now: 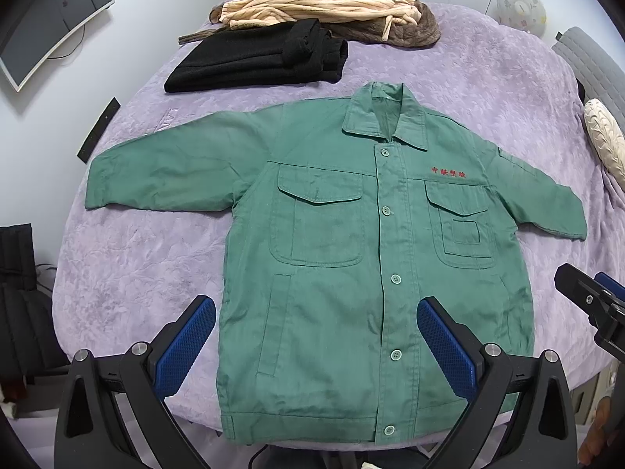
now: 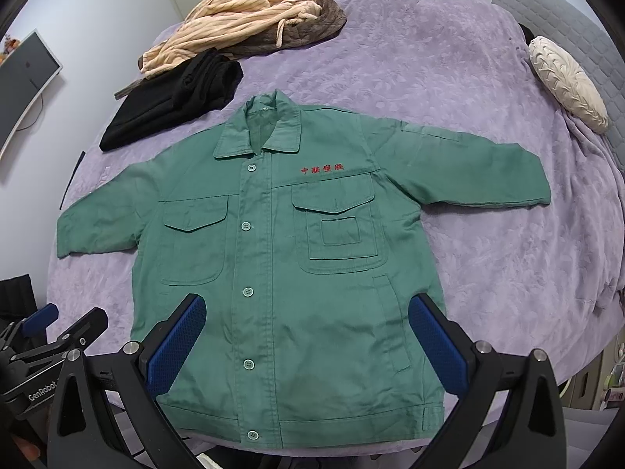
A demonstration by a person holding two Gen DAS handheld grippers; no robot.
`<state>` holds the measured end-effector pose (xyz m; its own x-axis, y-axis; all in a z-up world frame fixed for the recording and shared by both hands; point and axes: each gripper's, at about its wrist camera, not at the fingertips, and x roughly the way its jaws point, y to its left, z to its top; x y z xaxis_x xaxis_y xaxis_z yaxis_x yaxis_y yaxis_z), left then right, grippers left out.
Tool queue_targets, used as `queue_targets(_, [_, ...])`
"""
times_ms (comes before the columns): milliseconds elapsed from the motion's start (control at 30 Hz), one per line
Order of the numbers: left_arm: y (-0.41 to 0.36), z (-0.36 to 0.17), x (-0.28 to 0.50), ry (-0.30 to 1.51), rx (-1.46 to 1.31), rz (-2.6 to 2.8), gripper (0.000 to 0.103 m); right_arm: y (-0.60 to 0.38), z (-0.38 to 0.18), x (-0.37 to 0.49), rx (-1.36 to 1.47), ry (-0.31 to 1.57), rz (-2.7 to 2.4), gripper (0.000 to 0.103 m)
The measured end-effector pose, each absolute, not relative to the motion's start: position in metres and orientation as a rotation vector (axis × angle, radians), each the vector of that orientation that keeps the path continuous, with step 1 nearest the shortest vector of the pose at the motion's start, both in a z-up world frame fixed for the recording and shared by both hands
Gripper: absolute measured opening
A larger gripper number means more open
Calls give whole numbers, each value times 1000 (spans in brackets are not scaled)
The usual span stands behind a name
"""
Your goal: Fold small clothes
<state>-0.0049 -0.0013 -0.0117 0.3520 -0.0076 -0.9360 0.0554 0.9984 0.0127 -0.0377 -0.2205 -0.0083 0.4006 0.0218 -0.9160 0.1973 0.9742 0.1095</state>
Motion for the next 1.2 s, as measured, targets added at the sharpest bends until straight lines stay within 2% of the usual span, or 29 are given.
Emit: queue_targets(1200, [0,-14,-8,1220,44,-41,103,-221,-12,-39,217,1161,-113,103])
